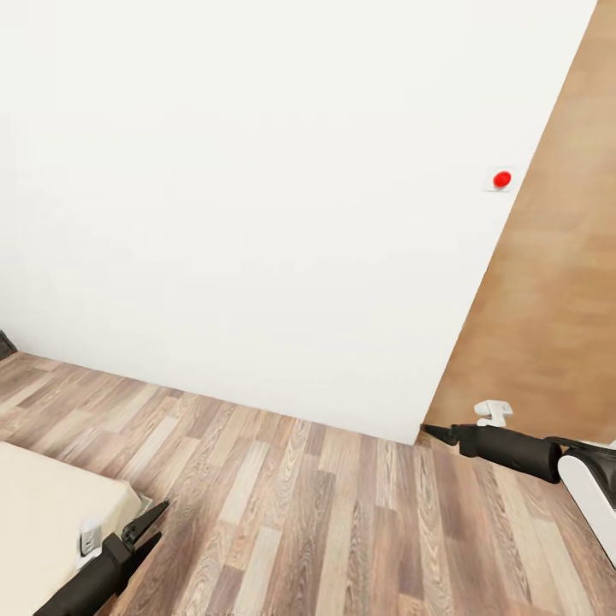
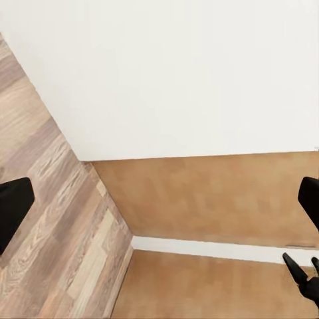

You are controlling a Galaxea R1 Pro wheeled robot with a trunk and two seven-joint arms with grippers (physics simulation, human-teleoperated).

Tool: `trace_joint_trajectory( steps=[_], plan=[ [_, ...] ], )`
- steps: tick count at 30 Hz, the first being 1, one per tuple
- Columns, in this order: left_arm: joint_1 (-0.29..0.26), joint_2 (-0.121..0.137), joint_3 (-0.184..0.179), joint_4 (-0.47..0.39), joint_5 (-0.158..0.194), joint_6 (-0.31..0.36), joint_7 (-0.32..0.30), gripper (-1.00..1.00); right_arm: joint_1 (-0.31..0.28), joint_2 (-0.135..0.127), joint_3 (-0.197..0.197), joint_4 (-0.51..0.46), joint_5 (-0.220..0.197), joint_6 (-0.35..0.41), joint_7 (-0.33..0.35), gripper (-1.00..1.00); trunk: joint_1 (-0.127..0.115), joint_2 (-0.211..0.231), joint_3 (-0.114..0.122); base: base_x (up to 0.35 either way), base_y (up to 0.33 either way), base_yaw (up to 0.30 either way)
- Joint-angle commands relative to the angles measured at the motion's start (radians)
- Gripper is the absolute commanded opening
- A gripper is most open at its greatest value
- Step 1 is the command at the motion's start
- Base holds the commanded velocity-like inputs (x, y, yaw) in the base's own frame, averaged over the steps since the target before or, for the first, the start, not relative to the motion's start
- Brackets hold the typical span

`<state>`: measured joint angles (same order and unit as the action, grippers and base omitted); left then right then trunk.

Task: Put all the toys in the child's room - the three board games (two on the bed and one on the table), the two jigsaw puzzles on the table, and the tennis ball on the table - inside the toy box on the table in the child's room.

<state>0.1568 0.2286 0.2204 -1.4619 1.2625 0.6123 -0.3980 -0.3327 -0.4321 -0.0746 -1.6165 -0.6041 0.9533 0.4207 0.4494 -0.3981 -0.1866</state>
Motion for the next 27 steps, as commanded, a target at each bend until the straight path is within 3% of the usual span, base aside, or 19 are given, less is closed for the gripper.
trace_joint_trajectory(
  steps=[1, 2, 7, 15, 27],
  plan=[
    [0.0, 0.0, 0.001, -0.001, 0.007, 0.008, 0.002, 1.0, -0.001, 0.0, -0.001, 0.0, 0.006, 0.004, 0.008, 1.0, 0.001, -0.002, -0.002, 0.0, 0.0, 0.298],
    [-0.002, -0.001, 0.001, 0.001, 0.003, 0.009, 0.04, 1.0, -0.001, 0.0, 0.0, 0.0, 0.006, 0.005, 0.008, 1.0, 0.001, -0.002, -0.002, 0.0, 0.0, 0.298],
    [-0.004, -0.013, 0.004, 0.002, 0.018, 0.01, 0.096, 1.0, -0.001, 0.0, 0.0, 0.0, 0.006, 0.006, 0.007, 1.0, 0.001, -0.002, -0.002, 0.0, 0.0, 0.299],
    [-0.005, -0.025, 0.009, -0.008, 0.051, 0.01, 0.124, 1.0, -0.001, 0.002, 0.02, 0.0, 0.006, 0.006, 0.007, 1.0, 0.001, -0.002, -0.002, 0.001, 0.0, 0.299],
    [-0.001, -0.024, 0.011, -0.014, 0.053, 0.008, 0.121, 1.0, -0.001, 0.003, 0.07, 0.0, 0.007, 0.005, 0.006, 1.0, 0.001, -0.002, -0.002, 0.138, -0.129, 0.3]
  ],
)
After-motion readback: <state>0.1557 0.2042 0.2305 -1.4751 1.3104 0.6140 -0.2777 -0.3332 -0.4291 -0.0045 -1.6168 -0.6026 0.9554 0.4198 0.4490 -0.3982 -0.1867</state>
